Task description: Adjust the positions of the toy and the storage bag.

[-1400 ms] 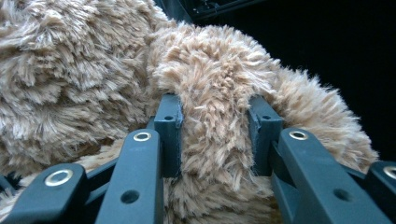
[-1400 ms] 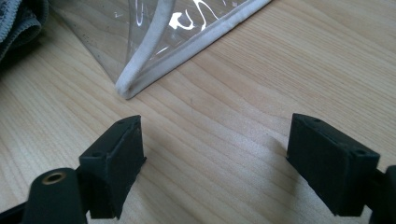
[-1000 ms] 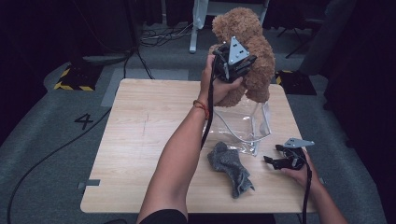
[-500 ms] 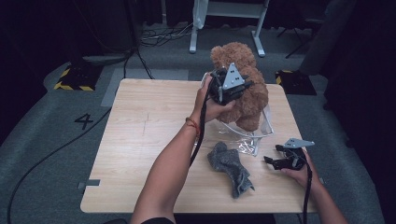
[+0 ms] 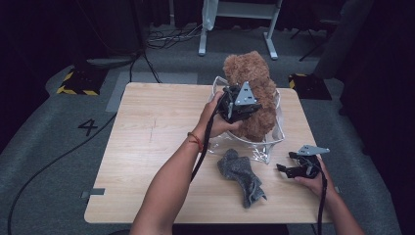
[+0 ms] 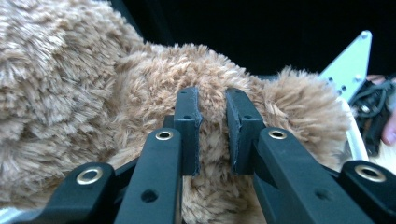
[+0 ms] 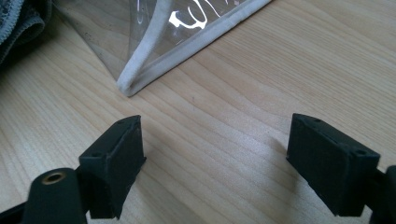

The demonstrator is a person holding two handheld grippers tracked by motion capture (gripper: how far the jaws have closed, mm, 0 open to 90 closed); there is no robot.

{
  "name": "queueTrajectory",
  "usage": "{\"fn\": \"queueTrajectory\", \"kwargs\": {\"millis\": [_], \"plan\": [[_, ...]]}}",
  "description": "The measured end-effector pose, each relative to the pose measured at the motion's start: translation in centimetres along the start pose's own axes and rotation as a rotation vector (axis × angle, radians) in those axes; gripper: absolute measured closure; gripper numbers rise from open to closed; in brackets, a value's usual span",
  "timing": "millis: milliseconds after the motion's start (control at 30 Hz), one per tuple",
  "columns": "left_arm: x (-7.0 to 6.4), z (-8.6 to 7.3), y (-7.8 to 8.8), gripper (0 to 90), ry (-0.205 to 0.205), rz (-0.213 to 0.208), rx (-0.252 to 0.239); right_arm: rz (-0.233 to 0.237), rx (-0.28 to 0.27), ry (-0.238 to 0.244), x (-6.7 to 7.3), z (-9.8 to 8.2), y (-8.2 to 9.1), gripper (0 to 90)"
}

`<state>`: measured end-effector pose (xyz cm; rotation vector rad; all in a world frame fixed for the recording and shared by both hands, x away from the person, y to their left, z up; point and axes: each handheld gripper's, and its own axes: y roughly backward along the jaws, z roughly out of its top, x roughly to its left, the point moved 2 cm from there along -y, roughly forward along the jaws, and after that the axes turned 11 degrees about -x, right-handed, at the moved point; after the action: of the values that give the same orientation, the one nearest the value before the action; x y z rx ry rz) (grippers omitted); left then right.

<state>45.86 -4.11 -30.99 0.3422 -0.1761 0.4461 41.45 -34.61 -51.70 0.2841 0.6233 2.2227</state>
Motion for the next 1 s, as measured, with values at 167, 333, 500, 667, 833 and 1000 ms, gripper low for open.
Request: {"fn": "queueTrajectory", "kwargs": {"millis": [167,333,500,667,833,1000], "plan": [[-0.2,-0.9,0.4,76.8,0.034,-0.030,0.042,0.000,0.000,0.000,0.0,0.0,0.0,19.1],[-0.7,-1.8,0.6,79.6,0.043,-0.065,0.088,0.000,0.000,0.000,0.0,0.0,0.0,19.1],[-0.6,-2.4,1.1,89.6,0.090,-0.063,0.092,0.000,0.000,0.000,0.0,0.0,0.0,19.1],[-0.3,-3.6,1.5,89.4,0.100,-0.069,0.126,-0.001,0.000,0.000,0.0,0.0,0.0,19.1],[-0.4,-3.8,1.6,89.4,0.119,-0.075,0.108,-0.003,-0.001,-0.001,0.0,0.0,-0.1,19.1],[-0.6,-3.9,2.0,85.4,0.124,-0.079,0.091,-0.003,-0.001,-0.001,0.0,0.0,-0.1,19.1]]}}
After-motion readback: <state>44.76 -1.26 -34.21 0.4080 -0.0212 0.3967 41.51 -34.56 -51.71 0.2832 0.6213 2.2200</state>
